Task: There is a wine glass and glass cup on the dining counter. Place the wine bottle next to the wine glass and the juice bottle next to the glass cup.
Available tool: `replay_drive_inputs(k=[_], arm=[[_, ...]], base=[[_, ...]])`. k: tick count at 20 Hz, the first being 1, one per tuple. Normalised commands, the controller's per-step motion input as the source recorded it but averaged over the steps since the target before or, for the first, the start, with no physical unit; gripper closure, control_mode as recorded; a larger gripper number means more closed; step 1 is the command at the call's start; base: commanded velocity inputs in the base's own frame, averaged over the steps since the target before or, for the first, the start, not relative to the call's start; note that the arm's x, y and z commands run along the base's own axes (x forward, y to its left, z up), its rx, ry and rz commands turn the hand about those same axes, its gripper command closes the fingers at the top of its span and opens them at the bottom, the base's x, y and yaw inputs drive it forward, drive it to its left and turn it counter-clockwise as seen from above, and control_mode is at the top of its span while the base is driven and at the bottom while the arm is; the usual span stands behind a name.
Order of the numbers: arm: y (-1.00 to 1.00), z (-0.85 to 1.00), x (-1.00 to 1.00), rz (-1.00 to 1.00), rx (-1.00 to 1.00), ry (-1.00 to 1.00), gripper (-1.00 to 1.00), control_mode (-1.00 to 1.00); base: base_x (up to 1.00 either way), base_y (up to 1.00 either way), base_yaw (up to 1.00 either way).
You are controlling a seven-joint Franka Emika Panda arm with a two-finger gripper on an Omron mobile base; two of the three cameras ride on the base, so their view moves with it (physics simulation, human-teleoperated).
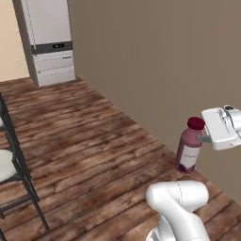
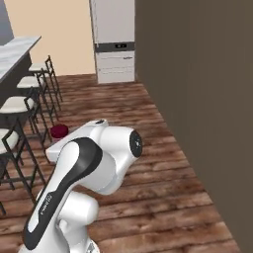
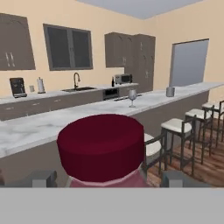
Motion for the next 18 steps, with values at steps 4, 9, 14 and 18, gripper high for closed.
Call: replay_drive_inputs(k=[4, 9, 14, 18], arm=[[0.00, 0.00, 0.00, 0.00, 0.00, 0.00, 1.00, 1.00], [0.00, 0.00, 0.00, 0.00, 0.00, 0.00, 1.00, 1.00], [0.00, 0.00, 0.00, 0.00, 0.00, 0.00, 1.00, 1.00], [0.00, 0.00, 0.00, 0.00, 0.00, 0.00, 1.00, 1.00]], base=[[0.49, -0.02, 0.45], [0.63, 0.00, 0.26], [0.75, -0.09, 0.03], [0.76, -0.11, 0.00]])
